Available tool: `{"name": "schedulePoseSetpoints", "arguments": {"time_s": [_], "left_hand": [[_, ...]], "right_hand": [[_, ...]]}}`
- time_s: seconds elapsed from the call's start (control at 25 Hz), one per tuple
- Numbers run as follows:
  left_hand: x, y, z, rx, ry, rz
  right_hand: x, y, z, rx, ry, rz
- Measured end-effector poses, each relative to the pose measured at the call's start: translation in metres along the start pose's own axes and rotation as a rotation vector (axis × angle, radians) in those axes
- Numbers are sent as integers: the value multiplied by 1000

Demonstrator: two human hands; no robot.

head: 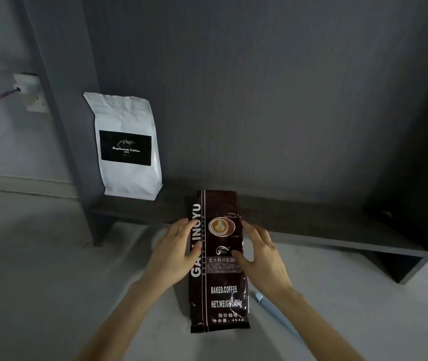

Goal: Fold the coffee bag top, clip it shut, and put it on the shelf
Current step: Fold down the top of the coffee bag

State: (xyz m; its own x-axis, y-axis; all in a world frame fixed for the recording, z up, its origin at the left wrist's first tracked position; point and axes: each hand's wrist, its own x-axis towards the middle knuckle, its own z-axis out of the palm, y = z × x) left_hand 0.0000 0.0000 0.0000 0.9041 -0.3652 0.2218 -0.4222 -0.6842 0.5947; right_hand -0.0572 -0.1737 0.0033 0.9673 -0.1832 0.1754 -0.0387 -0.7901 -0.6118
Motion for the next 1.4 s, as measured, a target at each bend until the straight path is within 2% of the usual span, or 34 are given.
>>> {"name": "schedulePoseSetpoints", "arguments": {"time_s": [0.28,0.6,0.92,1.08,1.24,1.4], "left_hand": [[-17,-8,26,-380,14,-164],[-26,-8,29,-536,69,-284],[-33,-4,39,-685,241,-412],[-38,-5,36,-811,184,-394],[-43,-5,31,-799,125,-339],[-46,-5,28,-798,45,-290]], "right_hand": [[-9,8,19,298,26,164],[-21,7,23,436,109,224],[-31,8,26,450,169,200],[-30,13,19,458,197,214],[-27,12,15,482,209,227],[-25,9,14,608,170,227]]}}
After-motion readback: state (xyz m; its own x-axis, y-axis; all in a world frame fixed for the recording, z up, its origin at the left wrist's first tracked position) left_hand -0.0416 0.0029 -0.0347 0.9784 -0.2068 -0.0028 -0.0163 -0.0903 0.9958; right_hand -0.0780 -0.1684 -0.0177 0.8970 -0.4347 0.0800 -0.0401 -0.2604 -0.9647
